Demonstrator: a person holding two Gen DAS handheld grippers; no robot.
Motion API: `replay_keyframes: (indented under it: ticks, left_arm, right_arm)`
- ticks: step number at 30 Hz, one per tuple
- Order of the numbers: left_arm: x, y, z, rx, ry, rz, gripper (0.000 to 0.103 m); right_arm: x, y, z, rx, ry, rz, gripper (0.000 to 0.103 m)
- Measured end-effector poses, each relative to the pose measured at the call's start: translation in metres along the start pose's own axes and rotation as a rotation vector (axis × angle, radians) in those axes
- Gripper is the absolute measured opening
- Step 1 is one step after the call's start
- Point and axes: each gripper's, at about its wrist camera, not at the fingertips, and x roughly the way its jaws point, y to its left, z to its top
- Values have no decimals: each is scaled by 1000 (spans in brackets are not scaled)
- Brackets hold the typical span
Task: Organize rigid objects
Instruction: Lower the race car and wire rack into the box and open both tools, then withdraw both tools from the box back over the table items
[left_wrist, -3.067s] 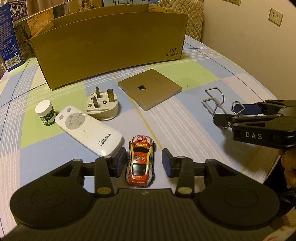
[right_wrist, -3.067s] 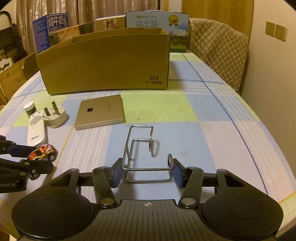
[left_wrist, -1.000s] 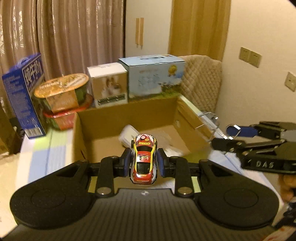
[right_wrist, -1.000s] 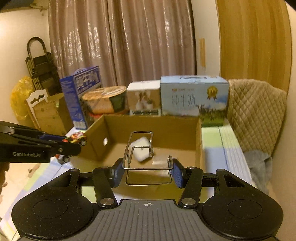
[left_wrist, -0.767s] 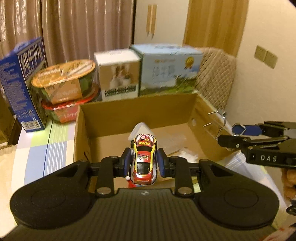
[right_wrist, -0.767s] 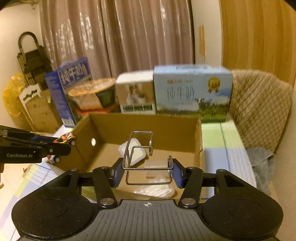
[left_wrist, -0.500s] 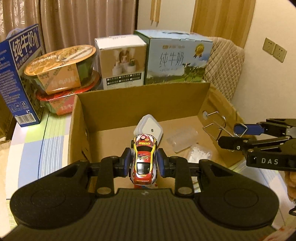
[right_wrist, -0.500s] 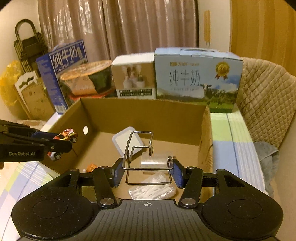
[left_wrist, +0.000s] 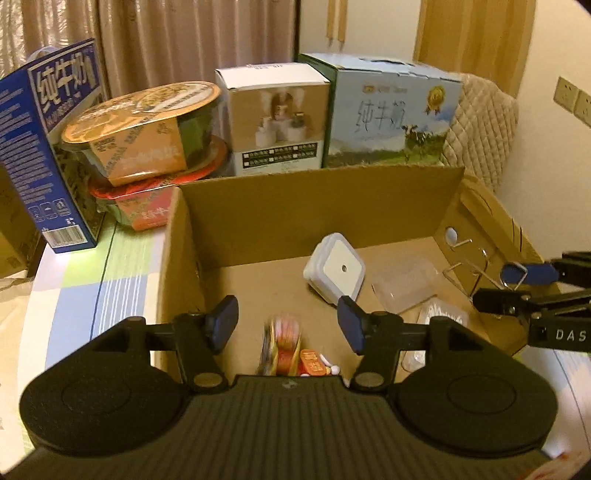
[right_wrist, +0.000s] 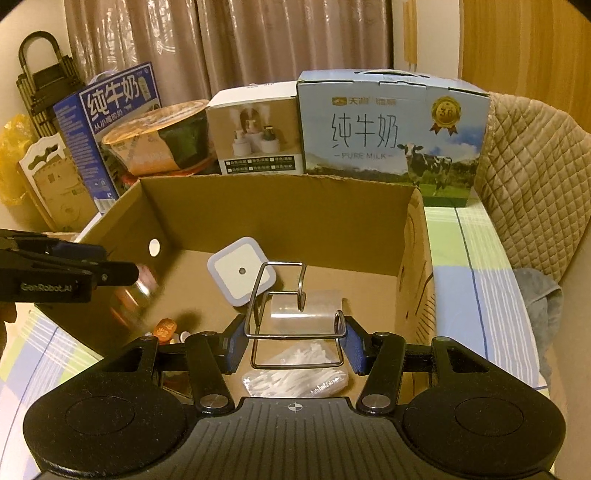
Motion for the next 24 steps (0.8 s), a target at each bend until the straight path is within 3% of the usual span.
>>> replay_keyframes:
  ticks: [16,18,20,24]
  left_arm:
    - [-30,9,-2,-12,-41,-3,54]
    - [-31,10,-4,-16,-40,-5,55]
    - [-32,9,-7,-11,-37,-6,55]
    - [-39,9,-14,-19,-36,-16,56]
  right_arm:
    - [4,11,3,2,27,27,51]
    - [6,14,3,-16,19,29,53]
    - [5,15,2,-24,5,22,65]
    - [-5,19,1,-36,-18,17,68]
